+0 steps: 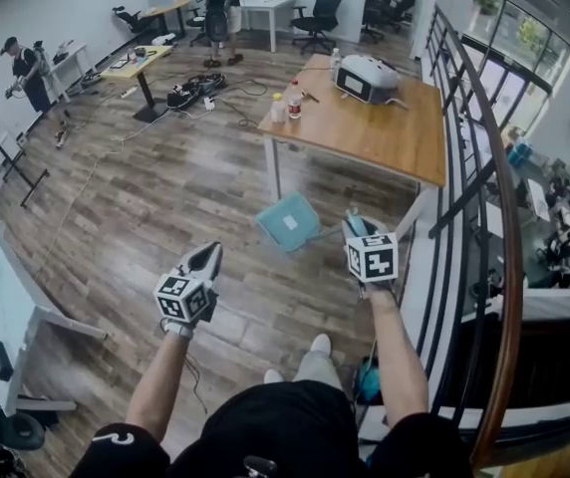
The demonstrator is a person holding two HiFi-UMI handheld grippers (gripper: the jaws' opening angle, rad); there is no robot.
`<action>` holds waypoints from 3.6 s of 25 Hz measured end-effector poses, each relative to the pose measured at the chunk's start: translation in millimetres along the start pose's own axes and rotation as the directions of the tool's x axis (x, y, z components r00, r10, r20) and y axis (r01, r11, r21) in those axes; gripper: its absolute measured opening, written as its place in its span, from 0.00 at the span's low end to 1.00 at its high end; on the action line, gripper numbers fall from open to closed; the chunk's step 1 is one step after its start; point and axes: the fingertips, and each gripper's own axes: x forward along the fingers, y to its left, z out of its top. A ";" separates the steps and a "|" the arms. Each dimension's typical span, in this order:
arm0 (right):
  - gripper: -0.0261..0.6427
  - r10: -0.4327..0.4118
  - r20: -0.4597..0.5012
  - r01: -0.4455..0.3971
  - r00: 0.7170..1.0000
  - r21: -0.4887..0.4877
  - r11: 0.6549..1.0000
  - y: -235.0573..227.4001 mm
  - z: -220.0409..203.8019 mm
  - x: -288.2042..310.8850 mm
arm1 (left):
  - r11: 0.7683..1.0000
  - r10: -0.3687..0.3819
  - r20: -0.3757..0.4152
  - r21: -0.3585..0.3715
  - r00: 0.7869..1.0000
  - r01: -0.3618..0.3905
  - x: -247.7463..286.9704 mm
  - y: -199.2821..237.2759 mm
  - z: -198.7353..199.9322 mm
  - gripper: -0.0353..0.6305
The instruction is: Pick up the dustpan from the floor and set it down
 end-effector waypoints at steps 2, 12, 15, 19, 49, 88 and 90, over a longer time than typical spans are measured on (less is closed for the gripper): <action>0.17 -0.002 0.006 0.002 1.000 0.005 1.000 0.3 4.8 -6.3 | 1.000 -0.002 0.005 0.005 1.000 0.002 -0.8 1.2 7.2 0.05; 0.17 -0.026 0.045 0.026 0.999 0.007 1.000 -1.2 17.4 -19.0 | 0.999 -0.011 0.017 0.031 1.000 0.010 -2.3 1.0 23.4 0.05; 0.17 -0.025 0.043 0.024 0.999 0.010 1.000 -1.1 16.5 -18.8 | 0.999 -0.013 0.022 0.038 1.000 0.013 -2.0 -0.5 26.7 0.05; 0.17 -0.028 0.047 0.028 0.998 0.013 1.000 -0.6 17.0 -19.9 | 0.999 -0.012 0.025 0.041 1.000 0.011 -2.4 0.7 28.1 0.05; 0.17 -0.005 -0.004 0.005 1.000 0.020 1.000 0.9 -8.8 7.2 | 1.000 -0.020 -0.014 -0.006 1.000 0.020 8.5 3.5 2.9 0.05; 0.17 0.068 -0.300 -0.073 0.951 -0.006 0.997 -18.0 -248.6 218.2 | 0.988 -0.011 -0.221 -0.153 0.975 -0.024 136.8 30.8 -193.3 0.05; 0.17 0.076 -0.303 -0.083 0.950 -0.011 0.996 -15.7 -263.8 229.8 | 0.986 -0.001 -0.230 -0.163 0.973 -0.037 143.4 34.7 -207.4 0.05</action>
